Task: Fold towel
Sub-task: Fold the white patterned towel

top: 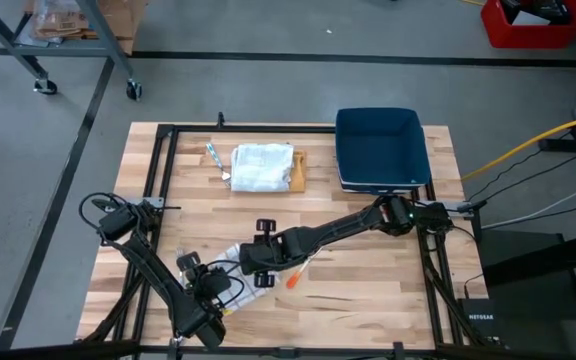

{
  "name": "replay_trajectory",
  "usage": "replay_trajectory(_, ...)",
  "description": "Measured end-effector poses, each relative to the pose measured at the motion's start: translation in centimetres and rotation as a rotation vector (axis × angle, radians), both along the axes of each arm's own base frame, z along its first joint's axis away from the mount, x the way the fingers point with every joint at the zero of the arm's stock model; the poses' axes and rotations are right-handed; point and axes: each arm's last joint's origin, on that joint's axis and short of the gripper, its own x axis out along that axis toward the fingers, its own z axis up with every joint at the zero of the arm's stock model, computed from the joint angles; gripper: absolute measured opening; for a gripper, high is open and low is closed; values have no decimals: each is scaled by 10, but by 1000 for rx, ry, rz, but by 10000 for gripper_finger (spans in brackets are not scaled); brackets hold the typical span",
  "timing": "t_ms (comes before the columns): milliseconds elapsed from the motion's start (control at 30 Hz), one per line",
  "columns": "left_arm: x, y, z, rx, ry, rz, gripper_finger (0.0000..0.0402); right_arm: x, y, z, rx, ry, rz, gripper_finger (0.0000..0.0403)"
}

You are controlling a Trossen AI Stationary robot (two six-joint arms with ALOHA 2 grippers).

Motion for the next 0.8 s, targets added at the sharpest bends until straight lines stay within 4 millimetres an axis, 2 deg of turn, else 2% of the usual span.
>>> replay_trajectory(100, -2, 2, 1, 20, 0, 24, 138, 0, -1, 1, -26, -10, -16, 166)
replay_trajectory(200, 0, 3, 2, 47, -59, 42, 140, 0, -2, 1, -47, -16, -28, 178)
replay_trajectory(367, 6, 9, 3, 94, -150, 68, 120, 2, -7, 1, -65, -25, -57, 181)
replay_trajectory(467, 11, 11, 3, 84, -165, 96, 106, 3, -7, 5, 6, -30, -71, 181)
replay_trajectory(600, 18, 3, -1, -14, -243, 102, 91, 3, -3, 5, 131, -9, -45, 182)
replay_trajectory(800, 18, -13, -12, -101, -277, 4, 75, 1, -2, -8, 148, 16, -33, 182)
